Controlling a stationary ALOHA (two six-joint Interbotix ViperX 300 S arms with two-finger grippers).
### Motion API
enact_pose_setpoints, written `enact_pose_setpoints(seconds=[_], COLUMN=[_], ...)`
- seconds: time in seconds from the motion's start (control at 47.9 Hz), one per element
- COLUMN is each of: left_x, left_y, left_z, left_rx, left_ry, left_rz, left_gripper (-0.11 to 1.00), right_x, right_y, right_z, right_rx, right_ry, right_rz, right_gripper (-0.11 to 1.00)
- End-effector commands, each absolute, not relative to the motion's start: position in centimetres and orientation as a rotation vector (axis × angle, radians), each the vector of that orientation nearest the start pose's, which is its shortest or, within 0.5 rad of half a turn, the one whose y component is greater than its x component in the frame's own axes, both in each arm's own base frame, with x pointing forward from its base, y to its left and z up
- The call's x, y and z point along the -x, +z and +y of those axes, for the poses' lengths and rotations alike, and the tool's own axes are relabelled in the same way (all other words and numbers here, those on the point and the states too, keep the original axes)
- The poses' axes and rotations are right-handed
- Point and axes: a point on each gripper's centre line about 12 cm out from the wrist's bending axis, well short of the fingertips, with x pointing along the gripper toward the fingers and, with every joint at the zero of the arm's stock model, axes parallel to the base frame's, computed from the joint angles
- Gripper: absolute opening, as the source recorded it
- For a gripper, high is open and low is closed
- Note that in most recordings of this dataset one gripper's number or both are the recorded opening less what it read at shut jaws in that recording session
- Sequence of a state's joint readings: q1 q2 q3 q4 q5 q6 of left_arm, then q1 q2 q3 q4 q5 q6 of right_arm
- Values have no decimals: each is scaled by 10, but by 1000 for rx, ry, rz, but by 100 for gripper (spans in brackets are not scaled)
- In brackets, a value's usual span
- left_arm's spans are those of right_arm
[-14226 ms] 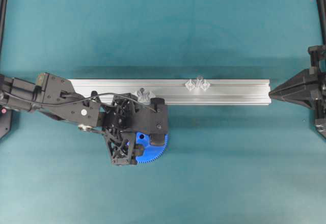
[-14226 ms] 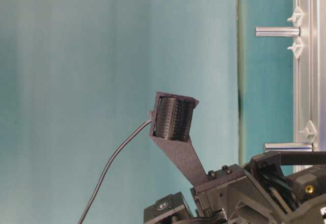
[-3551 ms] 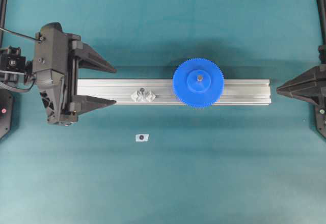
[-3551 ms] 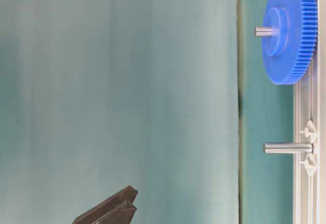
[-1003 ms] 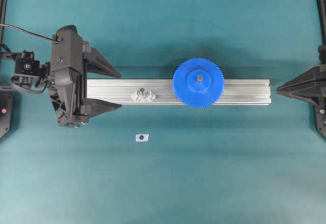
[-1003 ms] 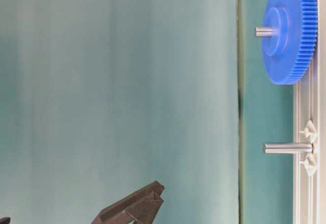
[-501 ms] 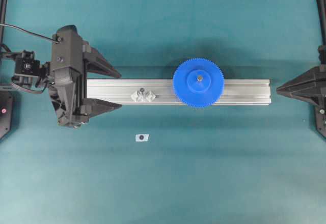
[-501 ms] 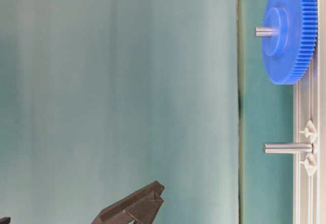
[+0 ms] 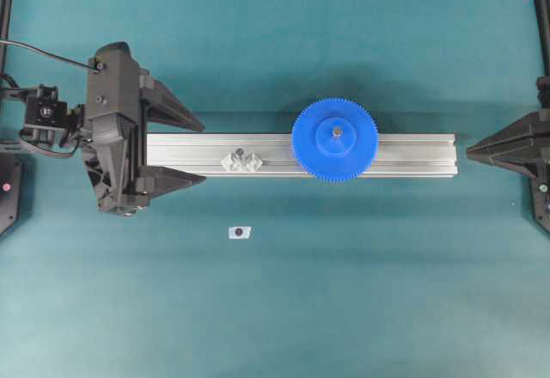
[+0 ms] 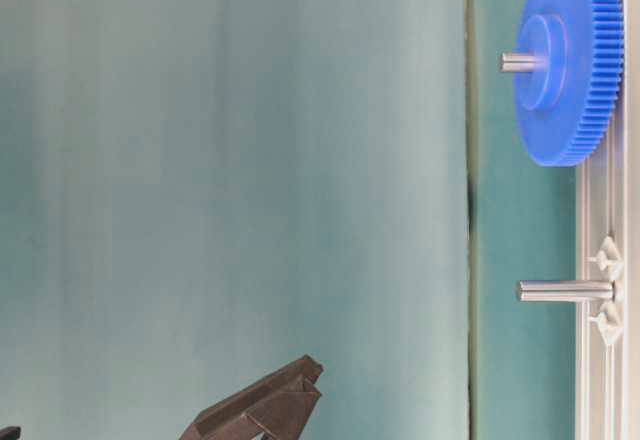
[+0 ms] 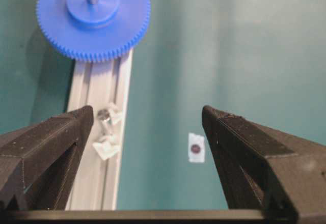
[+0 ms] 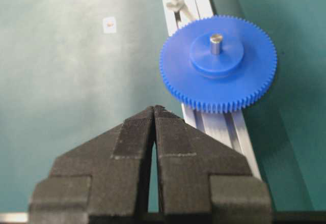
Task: Find the location of the shaft and insert the large gear.
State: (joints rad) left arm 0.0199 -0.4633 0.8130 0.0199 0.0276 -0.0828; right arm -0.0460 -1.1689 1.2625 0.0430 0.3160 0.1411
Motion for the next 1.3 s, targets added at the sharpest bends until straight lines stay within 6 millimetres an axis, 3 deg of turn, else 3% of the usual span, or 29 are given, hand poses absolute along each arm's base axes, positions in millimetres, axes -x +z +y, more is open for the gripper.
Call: enact_pose_setpoints(seconds=[0.0,1.274], left_x=[-314,-311], left_y=[286,280], left_z=[7,14], left_rx=[63,63], left_ry=[32,56], left_rz=[343,361], left_gripper=[91,91], right_x=[-156,-156], right_y=[228,228], right_z=[-6,-6], right_rx=[-200,-198], right_ry=[-73,-74], right_rz=[392,394], right_gripper=[6,6])
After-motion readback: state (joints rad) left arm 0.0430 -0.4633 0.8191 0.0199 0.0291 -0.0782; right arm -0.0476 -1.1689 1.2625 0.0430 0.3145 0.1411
